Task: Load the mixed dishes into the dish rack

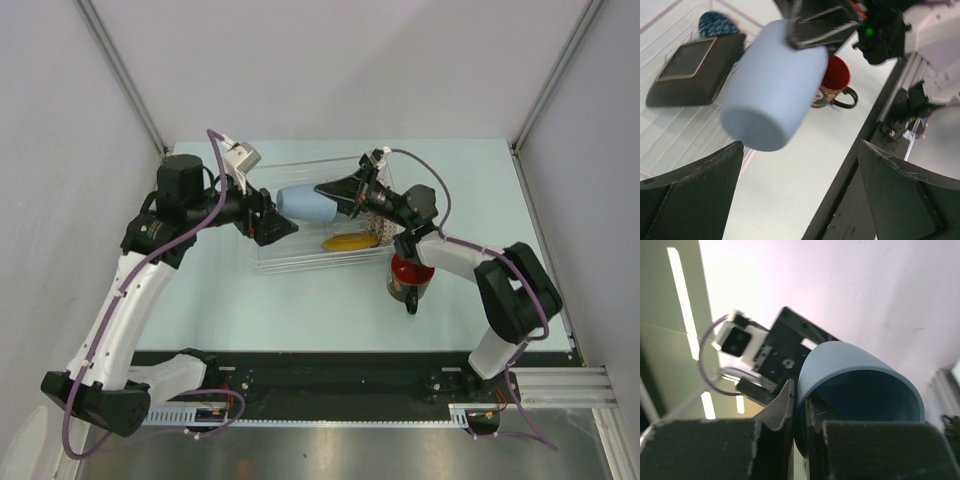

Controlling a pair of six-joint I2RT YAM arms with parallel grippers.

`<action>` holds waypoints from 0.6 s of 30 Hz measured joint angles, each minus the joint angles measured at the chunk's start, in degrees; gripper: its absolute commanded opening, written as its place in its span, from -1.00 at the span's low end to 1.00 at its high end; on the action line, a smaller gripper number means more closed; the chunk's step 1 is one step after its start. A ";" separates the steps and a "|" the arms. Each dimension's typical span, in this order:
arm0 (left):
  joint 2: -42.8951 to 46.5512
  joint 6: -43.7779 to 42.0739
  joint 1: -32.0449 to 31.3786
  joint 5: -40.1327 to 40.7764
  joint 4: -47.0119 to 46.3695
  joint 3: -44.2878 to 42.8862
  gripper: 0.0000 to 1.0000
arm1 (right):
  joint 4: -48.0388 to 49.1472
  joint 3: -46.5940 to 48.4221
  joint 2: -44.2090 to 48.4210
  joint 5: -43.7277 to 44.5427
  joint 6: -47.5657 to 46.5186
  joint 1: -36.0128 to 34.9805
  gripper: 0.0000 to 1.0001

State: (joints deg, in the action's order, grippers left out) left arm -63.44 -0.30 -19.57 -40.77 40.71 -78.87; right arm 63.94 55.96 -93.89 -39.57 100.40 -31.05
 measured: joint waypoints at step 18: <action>-1.16 22.93 8.22 -5.92 -23.15 8.31 0.99 | 9.07 -0.02 -6.54 7.41 13.57 -2.62 -1.00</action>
State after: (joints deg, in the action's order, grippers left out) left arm -64.60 22.63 -11.35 -46.70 17.56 -70.57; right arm 73.01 55.94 -100.42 -32.16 113.97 -33.67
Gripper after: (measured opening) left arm 0.996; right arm 0.087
